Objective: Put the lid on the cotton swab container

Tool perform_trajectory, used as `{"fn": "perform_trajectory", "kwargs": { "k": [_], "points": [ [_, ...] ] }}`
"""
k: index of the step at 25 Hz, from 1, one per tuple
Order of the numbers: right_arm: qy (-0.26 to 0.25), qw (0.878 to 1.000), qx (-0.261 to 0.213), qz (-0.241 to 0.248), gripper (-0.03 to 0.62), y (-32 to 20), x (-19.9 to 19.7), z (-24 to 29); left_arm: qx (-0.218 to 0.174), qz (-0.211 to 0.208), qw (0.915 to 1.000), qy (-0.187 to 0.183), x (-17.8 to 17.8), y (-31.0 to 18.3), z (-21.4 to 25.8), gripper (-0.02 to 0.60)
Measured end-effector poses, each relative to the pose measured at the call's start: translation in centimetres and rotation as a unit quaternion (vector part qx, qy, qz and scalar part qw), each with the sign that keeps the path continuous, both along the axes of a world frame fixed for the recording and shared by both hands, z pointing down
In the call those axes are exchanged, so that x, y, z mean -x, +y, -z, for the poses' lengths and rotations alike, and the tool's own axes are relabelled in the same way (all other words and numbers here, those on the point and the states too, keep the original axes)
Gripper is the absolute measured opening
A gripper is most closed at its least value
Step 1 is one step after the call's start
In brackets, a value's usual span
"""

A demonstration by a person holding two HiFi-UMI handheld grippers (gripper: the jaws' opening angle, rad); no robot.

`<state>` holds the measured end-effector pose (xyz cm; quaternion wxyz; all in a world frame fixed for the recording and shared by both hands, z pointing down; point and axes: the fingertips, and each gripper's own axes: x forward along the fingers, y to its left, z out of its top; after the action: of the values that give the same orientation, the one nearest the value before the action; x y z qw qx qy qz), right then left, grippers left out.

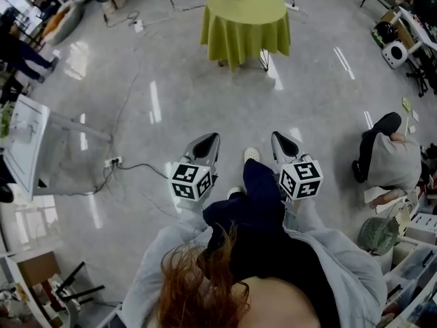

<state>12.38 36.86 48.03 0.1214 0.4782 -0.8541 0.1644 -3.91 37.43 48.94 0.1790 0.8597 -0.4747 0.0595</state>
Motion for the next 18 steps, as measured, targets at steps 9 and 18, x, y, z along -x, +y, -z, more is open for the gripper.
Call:
{"fn": "perform_trajectory", "kwargs": {
  "k": [9, 18],
  "points": [
    [-0.004, 1.000, -0.006, 0.001, 0.002, -8.1, -1.6, 1.3, -0.016, -0.004, 0.9994, -0.031, -1.1, -8.0, 1.9, 0.018],
    [0.000, 1.000, -0.006, 0.024, 0.002, -16.8, -2.5, 2.1, -0.016, 0.018, 0.9992, -0.033, -2.1, -15.5, 2.6, 0.018]
  ]
}}
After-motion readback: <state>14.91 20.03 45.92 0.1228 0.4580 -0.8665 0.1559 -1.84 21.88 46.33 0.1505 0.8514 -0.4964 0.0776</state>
